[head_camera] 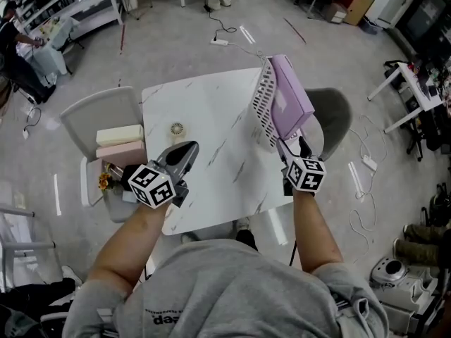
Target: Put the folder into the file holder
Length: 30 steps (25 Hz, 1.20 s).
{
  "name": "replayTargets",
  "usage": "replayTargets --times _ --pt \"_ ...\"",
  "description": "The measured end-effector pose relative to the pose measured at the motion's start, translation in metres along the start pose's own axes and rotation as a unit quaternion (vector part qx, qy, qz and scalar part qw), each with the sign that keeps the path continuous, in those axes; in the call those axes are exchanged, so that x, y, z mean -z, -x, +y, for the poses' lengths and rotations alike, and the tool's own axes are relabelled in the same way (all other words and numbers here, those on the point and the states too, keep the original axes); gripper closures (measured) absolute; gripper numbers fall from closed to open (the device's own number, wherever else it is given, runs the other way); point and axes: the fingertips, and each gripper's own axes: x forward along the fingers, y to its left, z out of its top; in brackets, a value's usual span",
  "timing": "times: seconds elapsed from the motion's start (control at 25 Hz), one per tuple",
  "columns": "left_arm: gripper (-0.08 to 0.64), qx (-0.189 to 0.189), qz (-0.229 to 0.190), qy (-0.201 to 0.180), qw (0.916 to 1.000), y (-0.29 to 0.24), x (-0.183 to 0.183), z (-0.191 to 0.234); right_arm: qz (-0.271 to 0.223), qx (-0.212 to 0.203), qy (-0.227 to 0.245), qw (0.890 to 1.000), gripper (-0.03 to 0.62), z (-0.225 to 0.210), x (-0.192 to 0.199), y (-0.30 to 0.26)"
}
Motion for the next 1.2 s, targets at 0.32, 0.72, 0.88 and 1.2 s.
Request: replayTargets --times 0.32,0.72,0.88,1.2 --pt "0.5 -0.022 -0.006 -0.015 0.9996 0.043 -0.023 0.01 0.005 -0.09 0.01 0.996 0.373 0.091 -0.006 -0.001" --pt "0.5 -0.091 -0.028 -0.022 0.9952 0.101 -0.054 0.059 -0.01 -0.194 0.051 0.98 0.506 0.208 -0.054 -0.049" --pt "0.5 -0.116 -0.04 -0.023 0.9922 0.105 -0.067 0.062 -0.017 -0.233 0.064 0.97 0.566 0.231 -0.077 -0.059" --pt "0.5 -0.152 -0.06 -0.038 0.9858 0.108 -0.085 0.065 -0.023 -0.304 0.086 0.949 0.589 0.26 -0.103 -0.059"
